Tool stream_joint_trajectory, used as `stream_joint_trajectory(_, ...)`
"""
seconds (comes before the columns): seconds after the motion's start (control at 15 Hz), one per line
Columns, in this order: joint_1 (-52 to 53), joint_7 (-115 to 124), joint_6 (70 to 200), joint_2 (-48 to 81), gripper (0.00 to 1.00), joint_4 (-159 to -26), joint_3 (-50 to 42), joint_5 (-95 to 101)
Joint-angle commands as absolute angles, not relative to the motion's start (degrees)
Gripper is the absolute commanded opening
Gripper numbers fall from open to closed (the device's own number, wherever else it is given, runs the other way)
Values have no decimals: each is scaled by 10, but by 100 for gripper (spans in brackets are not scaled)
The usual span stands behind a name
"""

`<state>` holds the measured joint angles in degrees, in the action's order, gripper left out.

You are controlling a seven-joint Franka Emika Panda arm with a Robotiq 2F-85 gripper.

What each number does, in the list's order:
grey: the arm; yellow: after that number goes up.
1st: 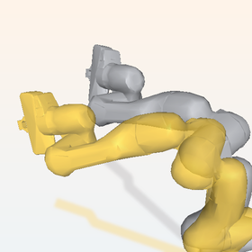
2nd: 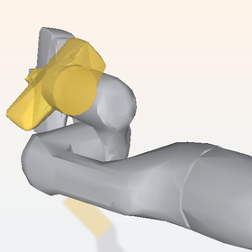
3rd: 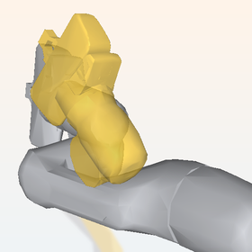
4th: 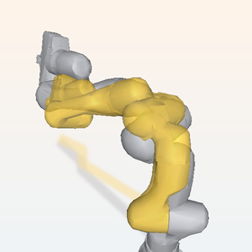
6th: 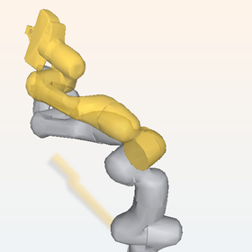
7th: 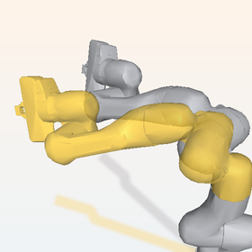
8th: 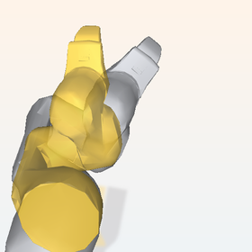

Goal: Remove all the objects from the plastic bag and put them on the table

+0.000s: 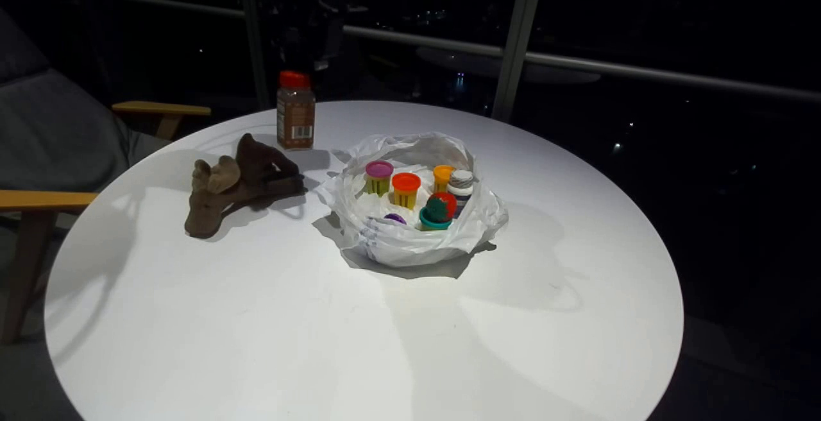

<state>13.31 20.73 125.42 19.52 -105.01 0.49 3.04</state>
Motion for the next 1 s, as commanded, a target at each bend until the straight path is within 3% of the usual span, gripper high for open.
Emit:
stream_joint_trajectory(0.0,112,168,1330,167,22,-1133,27,17)
stream_joint_trajectory(0.33,105,125,1455,194,22,-1182,31,34)
stream_joint_trajectory(0.87,92,70,1508,232,22,-1195,49,5)
stream_joint_trajectory(0.93,89,65,1506,231,72,-1194,53,-3)
